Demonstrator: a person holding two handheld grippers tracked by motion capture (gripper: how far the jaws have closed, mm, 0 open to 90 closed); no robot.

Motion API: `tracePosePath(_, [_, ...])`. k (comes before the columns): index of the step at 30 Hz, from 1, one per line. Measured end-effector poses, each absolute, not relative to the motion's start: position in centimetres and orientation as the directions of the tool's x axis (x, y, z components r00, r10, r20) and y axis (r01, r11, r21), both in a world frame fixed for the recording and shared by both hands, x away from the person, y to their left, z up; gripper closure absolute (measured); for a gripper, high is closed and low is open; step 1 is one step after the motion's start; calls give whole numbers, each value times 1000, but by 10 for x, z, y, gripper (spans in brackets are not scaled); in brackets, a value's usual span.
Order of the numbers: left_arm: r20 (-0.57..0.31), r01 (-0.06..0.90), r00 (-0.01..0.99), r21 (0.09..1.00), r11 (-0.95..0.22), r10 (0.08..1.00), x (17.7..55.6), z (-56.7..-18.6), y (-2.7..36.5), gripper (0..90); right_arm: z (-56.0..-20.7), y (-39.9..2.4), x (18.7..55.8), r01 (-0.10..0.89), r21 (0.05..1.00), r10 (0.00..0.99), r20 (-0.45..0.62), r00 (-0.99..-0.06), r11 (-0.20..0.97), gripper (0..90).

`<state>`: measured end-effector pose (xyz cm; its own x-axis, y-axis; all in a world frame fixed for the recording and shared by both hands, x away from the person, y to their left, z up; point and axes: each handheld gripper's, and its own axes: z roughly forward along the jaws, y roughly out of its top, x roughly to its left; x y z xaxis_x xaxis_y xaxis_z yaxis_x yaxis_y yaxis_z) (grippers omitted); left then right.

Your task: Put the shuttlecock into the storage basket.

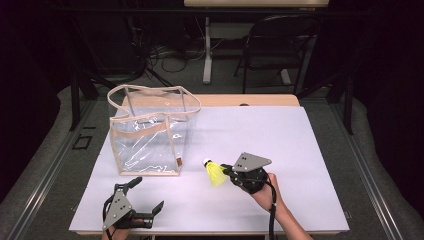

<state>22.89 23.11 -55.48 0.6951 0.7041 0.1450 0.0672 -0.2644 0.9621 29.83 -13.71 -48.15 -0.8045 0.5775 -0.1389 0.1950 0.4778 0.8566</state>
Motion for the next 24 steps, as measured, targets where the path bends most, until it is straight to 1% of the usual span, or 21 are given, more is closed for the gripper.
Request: tracePosePath(24, [145,65,697,962,-264,702,229,-555,231,0,-472,-135,309,203,863,601,-137,-787,462,892])
